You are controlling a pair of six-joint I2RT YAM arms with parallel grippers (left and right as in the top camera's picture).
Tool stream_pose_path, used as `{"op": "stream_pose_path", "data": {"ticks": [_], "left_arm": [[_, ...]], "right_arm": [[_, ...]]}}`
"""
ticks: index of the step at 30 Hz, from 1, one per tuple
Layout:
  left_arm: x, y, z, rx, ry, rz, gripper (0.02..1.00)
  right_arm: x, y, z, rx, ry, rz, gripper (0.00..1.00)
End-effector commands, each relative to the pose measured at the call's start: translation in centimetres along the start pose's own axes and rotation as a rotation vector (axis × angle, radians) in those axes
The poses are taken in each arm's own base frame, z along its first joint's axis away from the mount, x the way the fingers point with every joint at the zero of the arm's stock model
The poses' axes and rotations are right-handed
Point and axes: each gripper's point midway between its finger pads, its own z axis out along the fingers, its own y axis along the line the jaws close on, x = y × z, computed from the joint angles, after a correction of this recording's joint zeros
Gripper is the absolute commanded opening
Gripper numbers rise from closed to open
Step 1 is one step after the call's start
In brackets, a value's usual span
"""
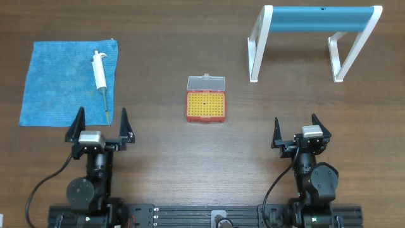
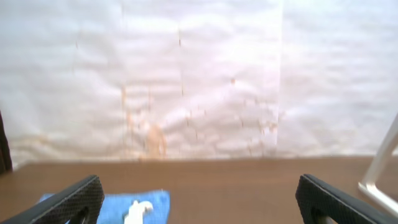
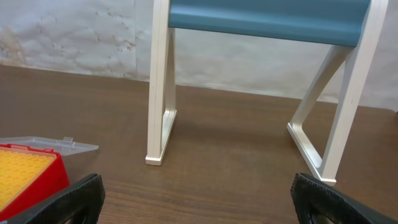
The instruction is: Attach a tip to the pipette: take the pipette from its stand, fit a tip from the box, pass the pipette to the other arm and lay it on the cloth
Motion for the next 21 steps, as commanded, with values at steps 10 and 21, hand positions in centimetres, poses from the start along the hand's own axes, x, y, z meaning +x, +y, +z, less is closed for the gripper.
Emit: {"op": "stream_pose_path", "data": {"ticks": [10, 21], "left_arm": [[6.8, -0.1, -1.0, 0.004, 0.274, -0.032, 0.996], [6.8, -0.1, -1.0, 0.004, 0.274, -0.032, 0.996]], "right_arm": [[0.1, 0.1, 0.0, 0.000, 0.003, 0.015, 0.974], [0.1, 0.0, 0.0, 0.000, 0.003, 0.015, 0.974]]}}
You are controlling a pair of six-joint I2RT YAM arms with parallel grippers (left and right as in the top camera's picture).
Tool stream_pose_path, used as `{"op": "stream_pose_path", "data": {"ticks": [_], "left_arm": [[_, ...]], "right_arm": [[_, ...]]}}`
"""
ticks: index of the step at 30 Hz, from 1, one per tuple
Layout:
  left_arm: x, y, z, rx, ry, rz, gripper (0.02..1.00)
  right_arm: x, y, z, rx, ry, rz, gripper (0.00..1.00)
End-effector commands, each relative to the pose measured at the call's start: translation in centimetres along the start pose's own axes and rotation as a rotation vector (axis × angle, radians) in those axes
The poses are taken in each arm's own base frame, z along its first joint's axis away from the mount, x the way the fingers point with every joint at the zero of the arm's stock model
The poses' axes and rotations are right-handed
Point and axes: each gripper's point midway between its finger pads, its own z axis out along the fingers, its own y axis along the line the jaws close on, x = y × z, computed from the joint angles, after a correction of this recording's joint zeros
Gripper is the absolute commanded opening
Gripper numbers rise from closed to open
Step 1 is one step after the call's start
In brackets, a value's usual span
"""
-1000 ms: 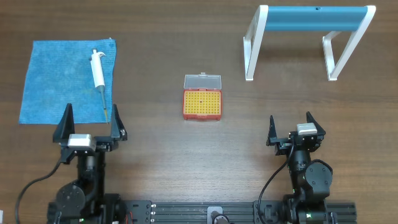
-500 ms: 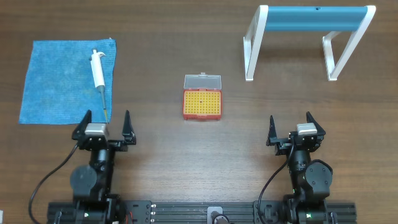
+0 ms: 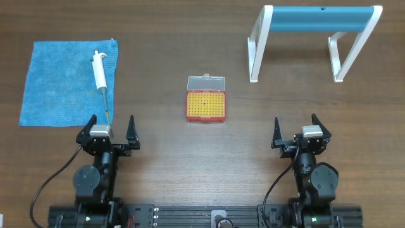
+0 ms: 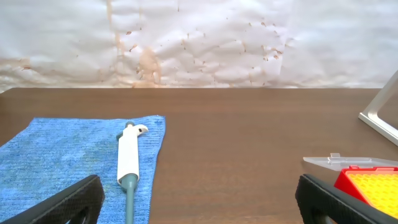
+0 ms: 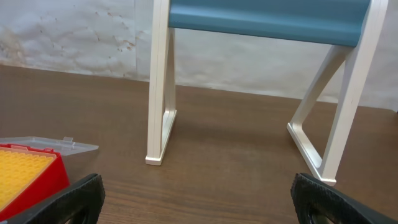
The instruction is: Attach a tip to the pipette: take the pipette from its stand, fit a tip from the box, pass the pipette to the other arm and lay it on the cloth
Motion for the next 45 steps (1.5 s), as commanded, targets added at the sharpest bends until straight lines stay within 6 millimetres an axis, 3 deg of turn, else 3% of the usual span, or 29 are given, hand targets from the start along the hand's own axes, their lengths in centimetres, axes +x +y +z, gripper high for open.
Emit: {"op": "stream_pose_path", "data": {"ticks": [1, 45], "left_arm": [[0.1, -0.1, 0.0, 0.007, 0.001, -0.009, 0.996], [0.1, -0.1, 0.0, 0.007, 0.001, -0.009, 0.996]], "right_arm": [[0.1, 0.0, 0.0, 0.000, 0.003, 0.015, 0.974], [0.2, -1.0, -0.1, 0.057, 0.004, 0.016, 0.974]]}}
